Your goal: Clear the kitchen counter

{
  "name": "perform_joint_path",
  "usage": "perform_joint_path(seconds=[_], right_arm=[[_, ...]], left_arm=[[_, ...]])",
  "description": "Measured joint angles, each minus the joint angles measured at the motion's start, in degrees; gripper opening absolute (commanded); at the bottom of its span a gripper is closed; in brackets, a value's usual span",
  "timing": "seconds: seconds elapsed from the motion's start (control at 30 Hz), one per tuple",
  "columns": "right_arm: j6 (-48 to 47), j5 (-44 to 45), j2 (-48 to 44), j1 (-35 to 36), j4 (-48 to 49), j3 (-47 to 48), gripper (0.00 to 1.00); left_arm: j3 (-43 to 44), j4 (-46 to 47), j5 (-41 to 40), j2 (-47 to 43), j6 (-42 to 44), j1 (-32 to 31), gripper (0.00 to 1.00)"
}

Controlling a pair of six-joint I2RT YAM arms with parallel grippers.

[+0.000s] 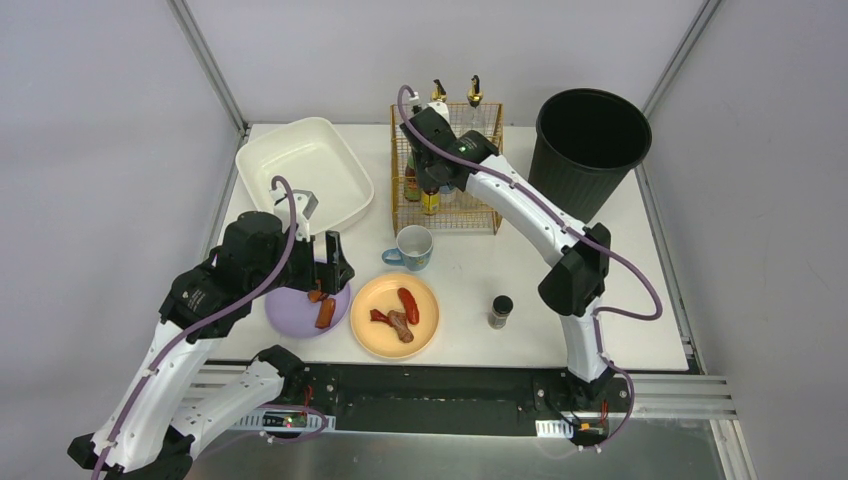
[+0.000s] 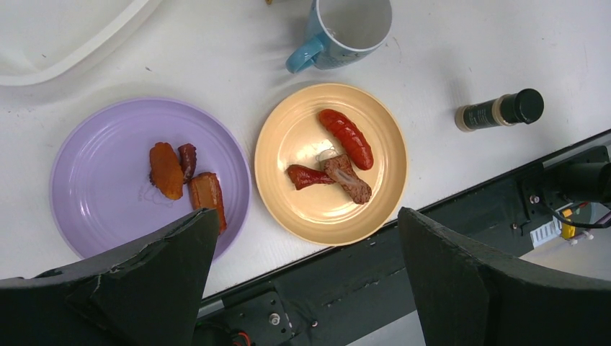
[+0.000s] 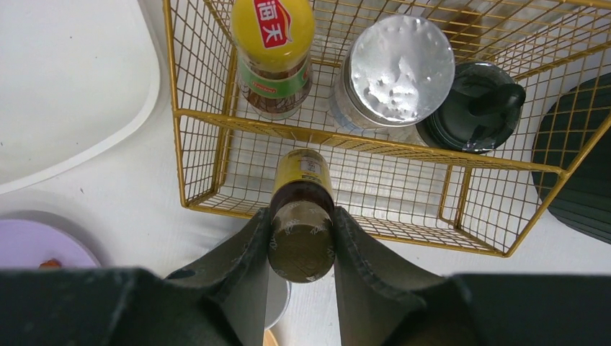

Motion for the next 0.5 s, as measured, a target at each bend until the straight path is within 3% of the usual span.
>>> perform_joint_path(seconds=[0.5], right_arm=[[3.2, -3.9, 5.5, -3.5, -0.1, 2.0, 0.02]], left_arm=[[0.0, 0.0, 0.0, 0.8, 0.2, 0.0, 1.0]])
